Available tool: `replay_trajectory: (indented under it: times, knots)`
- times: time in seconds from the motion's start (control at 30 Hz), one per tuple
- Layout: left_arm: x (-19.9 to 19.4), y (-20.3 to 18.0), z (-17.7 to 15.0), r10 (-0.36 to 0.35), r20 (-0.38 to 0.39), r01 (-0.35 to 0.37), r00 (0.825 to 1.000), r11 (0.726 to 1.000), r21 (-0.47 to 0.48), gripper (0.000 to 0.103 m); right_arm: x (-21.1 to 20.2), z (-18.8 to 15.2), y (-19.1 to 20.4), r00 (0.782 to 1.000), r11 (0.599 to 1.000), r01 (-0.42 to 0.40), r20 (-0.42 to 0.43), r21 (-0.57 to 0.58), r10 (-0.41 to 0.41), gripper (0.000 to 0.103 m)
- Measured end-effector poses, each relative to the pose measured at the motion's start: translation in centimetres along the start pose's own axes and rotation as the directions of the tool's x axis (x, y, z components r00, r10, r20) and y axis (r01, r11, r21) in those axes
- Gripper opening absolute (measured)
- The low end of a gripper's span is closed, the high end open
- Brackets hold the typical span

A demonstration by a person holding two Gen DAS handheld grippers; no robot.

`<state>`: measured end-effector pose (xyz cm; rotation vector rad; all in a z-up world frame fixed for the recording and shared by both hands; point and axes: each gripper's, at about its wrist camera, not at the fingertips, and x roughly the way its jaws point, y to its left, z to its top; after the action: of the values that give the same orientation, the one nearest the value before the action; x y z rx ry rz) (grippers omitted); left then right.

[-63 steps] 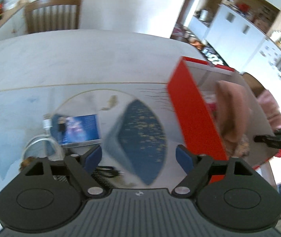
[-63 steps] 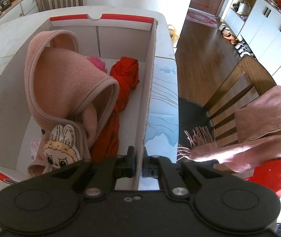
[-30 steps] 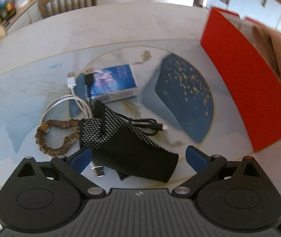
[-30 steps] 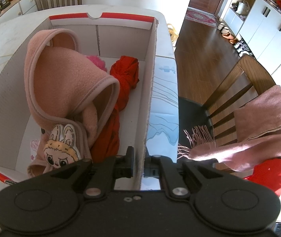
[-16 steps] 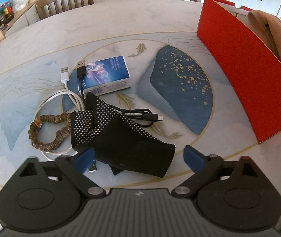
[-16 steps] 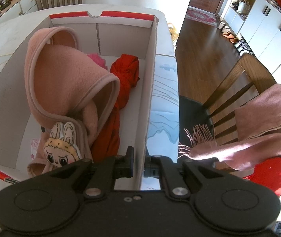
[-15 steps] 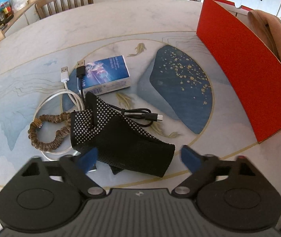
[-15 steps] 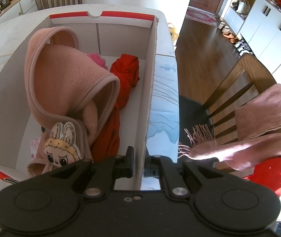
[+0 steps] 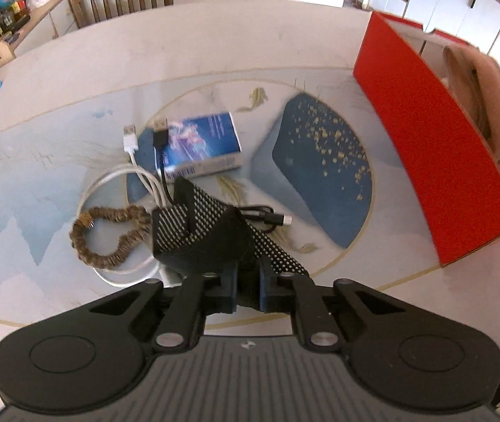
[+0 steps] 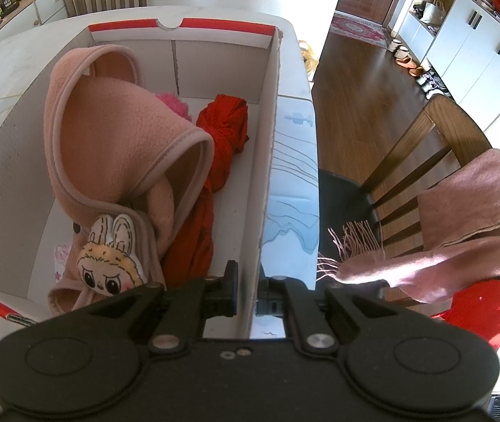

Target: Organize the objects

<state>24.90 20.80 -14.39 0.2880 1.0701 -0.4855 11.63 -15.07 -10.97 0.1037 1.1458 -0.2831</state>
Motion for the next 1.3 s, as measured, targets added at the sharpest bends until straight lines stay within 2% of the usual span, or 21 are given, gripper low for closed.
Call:
replay_trajectory:
  times: [0.13,0.3,0.53,0.7,0.97,1.13,1.3]
  knots:
    - [-1.4,0.4,1.1,-0.006,0.03,0.006,1.0,1.0,0.004,0.008,0.0,-0.1,0.0,1.0,1.0,-0.001,0.0,0.0,0.001,0.006]
    - [-4.0,0.6,2.9,-0.044,0.104,0.043,0.994,0.999,0.015,0.008,0.0,-0.1,0.0,1.0,1.0,0.0,0.0,0.0,0.0,0.006]
    - [-7.9,-0.2,5.8,-0.133,0.221,0.125,0.966,0.991,0.049,0.008,0.1,-0.1,0.0,1.0,1.0,0.0,0.0,-0.002,0.0,0.005]
    - [-9.4,-2.0,7.8,-0.186,0.27,0.163,0.945,0.981,0.106,0.008,0.1,-0.1,0.1,1.0,1.0,0.0,-0.002,-0.003,0.0,0.005]
    - [-12.2,-6.0,12.2,-0.317,0.322,0.248,0.892,0.939,0.238,0.008,0.1,0.0,0.1,1.0,1.0,0.001,-0.002,-0.008,-0.001,0.005]
    - [-13.4,-9.9,14.2,-0.393,0.326,0.278,0.86,0.895,0.348,0.008,0.1,0.0,0.1,1.0,1.0,0.001,-0.001,-0.008,-0.001,0.005]
    - [-13.8,-13.4,15.0,-0.452,0.309,0.303,0.837,0.852,0.426,0.008,0.2,0.0,0.1,1.0,1.0,-0.002,0.0,-0.004,0.002,0.005]
